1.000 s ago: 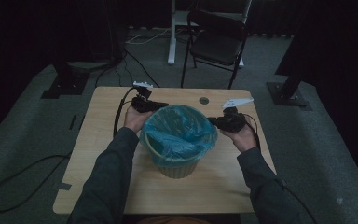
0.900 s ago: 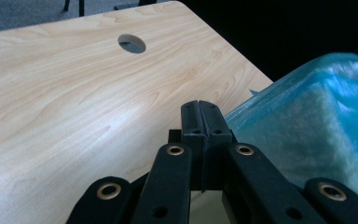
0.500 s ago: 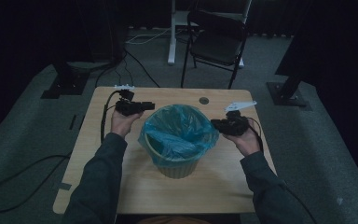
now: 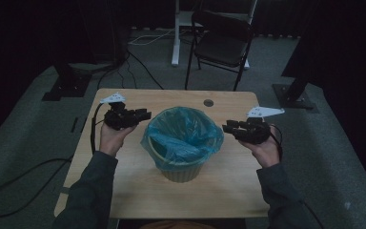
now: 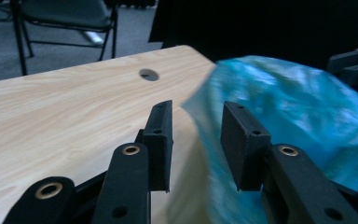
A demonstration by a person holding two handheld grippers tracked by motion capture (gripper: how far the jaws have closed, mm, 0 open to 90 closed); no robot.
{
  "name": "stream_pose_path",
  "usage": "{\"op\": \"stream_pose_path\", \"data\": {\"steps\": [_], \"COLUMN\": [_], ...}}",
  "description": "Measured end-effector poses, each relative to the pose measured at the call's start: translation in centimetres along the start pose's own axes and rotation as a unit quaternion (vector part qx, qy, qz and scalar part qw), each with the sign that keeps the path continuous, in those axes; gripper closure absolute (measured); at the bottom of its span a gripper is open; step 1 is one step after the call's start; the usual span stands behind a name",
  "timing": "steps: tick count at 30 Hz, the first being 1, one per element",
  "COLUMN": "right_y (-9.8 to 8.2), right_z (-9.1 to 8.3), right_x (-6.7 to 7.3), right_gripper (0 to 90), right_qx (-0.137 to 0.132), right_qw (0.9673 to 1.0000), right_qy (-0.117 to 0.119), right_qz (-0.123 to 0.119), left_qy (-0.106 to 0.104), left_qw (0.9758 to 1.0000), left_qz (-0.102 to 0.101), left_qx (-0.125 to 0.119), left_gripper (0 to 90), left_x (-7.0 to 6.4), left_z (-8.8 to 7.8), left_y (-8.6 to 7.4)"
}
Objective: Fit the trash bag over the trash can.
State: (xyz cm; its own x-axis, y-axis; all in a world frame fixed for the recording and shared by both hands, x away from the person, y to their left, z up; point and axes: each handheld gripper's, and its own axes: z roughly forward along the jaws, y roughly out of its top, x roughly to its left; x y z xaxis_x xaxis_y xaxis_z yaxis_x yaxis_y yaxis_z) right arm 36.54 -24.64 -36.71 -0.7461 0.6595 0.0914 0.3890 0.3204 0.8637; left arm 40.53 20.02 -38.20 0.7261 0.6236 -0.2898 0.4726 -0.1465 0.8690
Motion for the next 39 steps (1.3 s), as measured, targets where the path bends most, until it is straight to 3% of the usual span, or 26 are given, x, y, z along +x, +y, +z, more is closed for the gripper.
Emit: {"op": "stream_pose_path", "data": {"steps": [6,12,14,16,18,29,34,39], "right_y": [-0.8,-1.2,-1.3,-1.7,-2.0,-2.6,-2.7,-3.0], "right_z": [-0.6,-0.1,0.0,0.0,0.1,0.0,0.0,0.0], "right_x": [1.8,2.9,2.9,2.9,2.8,3.5,3.5,3.5], "right_gripper": [67.4,65.9,65.9,65.5,65.3,63.7,63.1,62.4], "right_qx": [0.0,0.006,0.007,0.004,0.006,0.016,0.019,0.024], "right_qw": [0.9994,0.9979,0.9977,0.997,0.9962,0.9928,0.9922,0.9913], "right_qy": [0.035,0.065,0.068,0.077,0.087,0.119,0.123,0.129], "right_qz": [-0.004,-0.004,-0.002,0.004,0.008,-0.005,-0.003,-0.003], "left_qy": [-0.019,-0.029,-0.029,-0.042,-0.048,-0.068,-0.069,-0.091], "left_qw": [0.9998,0.9995,0.9995,0.9991,0.9988,0.9976,0.9975,0.9956], "left_qz": [0.008,0.006,0.006,-0.005,-0.004,-0.008,-0.013,-0.024], "left_qx": [-0.001,0.01,0.01,0.004,0.003,-0.007,0.0,0.005], "left_gripper": [61.7,59.6,59.5,58.8,58.5,58.2,57.4,56.3], "left_x": [-1.8,-2.5,-2.5,-2.6,-2.9,-4.1,-4.2,-4.4], "left_z": [-1.3,-1.5,-1.5,-1.7,-2.0,-3.3,-3.4,-3.2], "left_y": [-1.1,-2.0,-2.0,-2.9,-3.2,-4.6,-5.3,-6.3]}}
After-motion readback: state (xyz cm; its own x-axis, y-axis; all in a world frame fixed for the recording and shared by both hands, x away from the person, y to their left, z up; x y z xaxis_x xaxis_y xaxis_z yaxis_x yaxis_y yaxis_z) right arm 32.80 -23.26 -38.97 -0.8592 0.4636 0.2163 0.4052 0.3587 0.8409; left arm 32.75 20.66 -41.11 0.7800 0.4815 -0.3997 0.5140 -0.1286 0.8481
